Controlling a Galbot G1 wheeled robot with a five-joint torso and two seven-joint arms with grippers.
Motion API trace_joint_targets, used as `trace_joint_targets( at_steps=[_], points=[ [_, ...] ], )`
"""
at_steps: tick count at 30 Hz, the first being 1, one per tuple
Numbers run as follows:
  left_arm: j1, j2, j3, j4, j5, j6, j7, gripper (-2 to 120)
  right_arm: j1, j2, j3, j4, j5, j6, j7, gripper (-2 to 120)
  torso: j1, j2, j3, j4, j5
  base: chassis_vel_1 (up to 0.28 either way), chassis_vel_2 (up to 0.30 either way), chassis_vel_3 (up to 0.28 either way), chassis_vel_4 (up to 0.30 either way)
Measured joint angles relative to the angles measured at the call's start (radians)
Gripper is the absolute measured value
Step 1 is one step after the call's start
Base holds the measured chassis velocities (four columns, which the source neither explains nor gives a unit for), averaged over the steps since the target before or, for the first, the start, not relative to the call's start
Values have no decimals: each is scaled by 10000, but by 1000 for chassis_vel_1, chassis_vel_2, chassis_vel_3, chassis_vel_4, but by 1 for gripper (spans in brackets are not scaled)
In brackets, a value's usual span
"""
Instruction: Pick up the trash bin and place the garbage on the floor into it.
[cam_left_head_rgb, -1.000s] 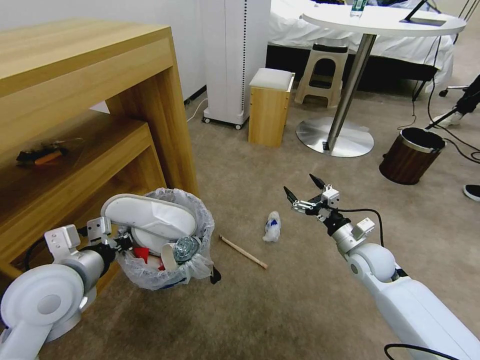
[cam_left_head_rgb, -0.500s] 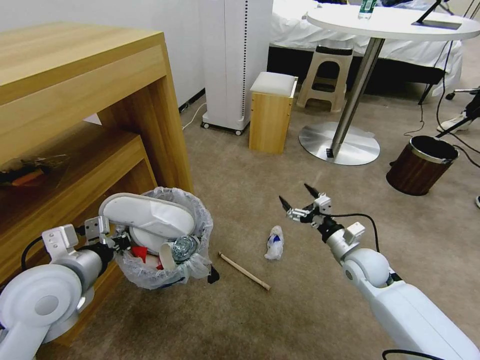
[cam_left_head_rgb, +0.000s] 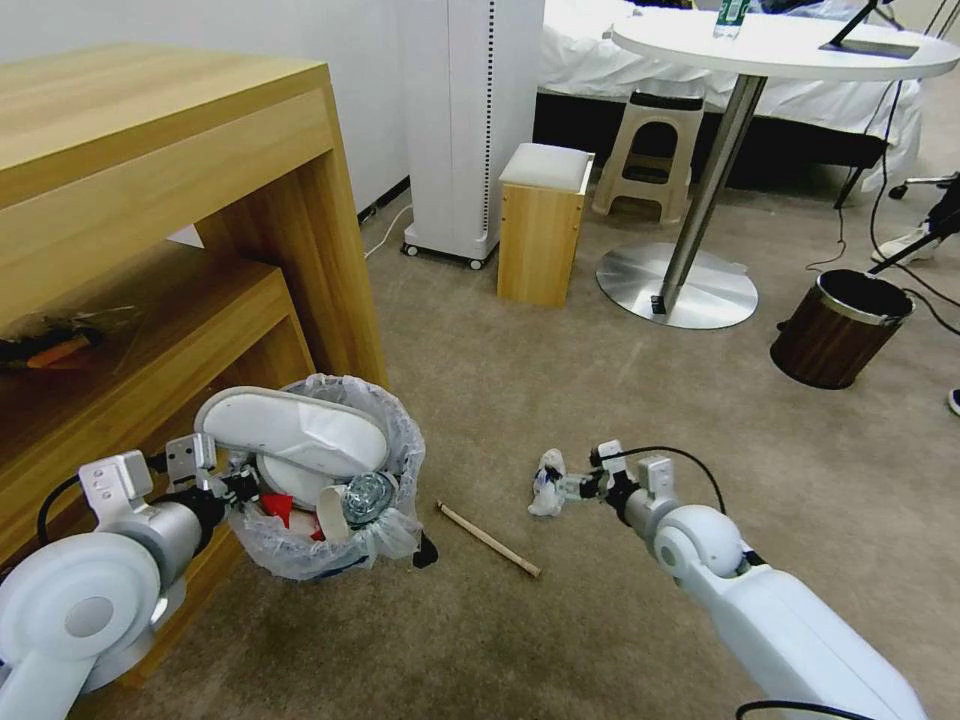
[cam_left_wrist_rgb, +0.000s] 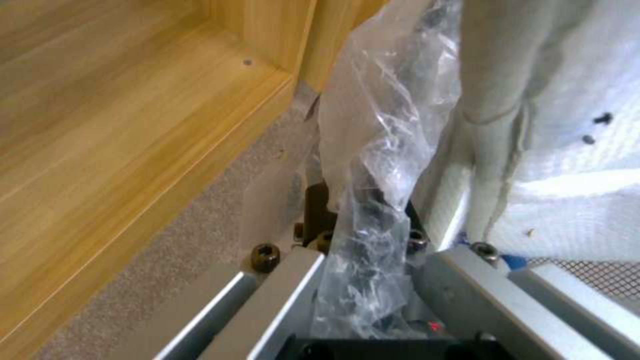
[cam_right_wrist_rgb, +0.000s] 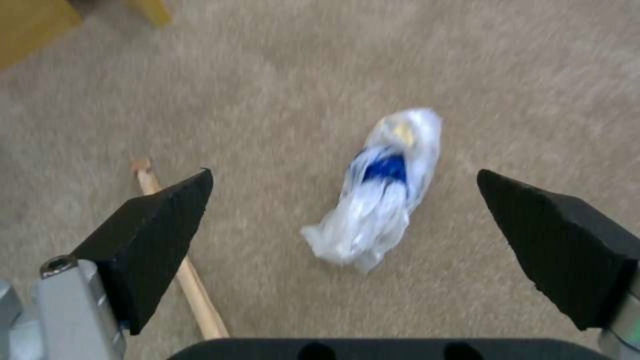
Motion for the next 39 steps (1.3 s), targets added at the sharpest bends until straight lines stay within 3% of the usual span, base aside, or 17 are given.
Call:
trace_joint_targets(
  at_steps=[6, 17, 26, 39],
  points=[
    [-39, -136, 83, 27, 84, -8, 4, 0, 234, 138, -257, -877, -1388, 417, -2341, 100, 1, 1, 0, -1, -2, 0, 0, 0, 0],
    [-143, -221, 189, 113, 144, -8, 52, 0, 836, 741, -1014, -2506, -3121, 1656, -4429, 100, 2, 0, 0, 0, -2, 0, 0, 0, 0],
    [-256, -168, 193, 139, 41, -7, 51, 0, 1368, 1330, -1591, -3959, -4066, 2574, -4798, 100, 2, 0, 0, -2, -2, 0, 0, 0, 0],
    [-361, -253, 338, 323, 72, -7, 54, 0, 2035, 1876, -2027, -5048, -4408, 2933, -4847, 100, 2, 0, 0, -1, -2, 0, 0, 0, 0]
  ],
)
